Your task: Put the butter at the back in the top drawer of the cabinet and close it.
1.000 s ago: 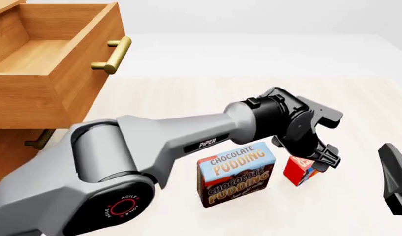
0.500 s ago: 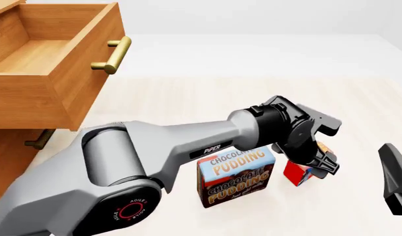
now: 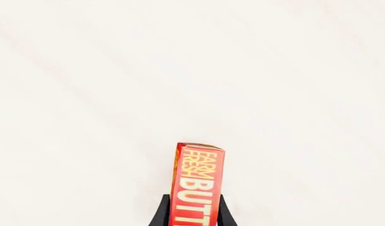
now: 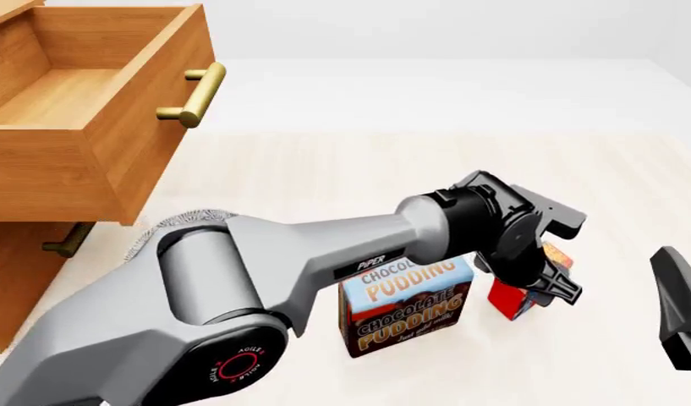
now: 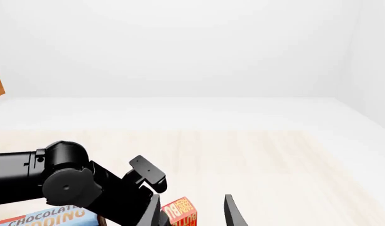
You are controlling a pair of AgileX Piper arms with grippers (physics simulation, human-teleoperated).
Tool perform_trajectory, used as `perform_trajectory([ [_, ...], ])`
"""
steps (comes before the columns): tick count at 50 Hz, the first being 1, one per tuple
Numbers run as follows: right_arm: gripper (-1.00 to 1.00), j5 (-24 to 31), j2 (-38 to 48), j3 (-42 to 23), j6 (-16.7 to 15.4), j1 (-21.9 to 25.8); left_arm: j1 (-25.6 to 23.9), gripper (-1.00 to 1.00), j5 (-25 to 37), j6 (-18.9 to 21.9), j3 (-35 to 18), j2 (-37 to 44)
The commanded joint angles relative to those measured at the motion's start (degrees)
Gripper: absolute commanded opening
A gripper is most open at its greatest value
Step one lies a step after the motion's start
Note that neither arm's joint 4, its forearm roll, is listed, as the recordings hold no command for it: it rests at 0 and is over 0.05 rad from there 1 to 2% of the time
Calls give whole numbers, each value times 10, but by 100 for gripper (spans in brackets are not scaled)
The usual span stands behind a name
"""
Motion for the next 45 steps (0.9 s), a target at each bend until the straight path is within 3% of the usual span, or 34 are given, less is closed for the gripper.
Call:
perform_trajectory([
  [1, 100, 0, 0, 0, 0, 0, 2, -100, 1, 3, -4, 7],
  [45, 100, 0, 0, 0, 0, 0, -12, -100, -29, 20, 35, -80],
])
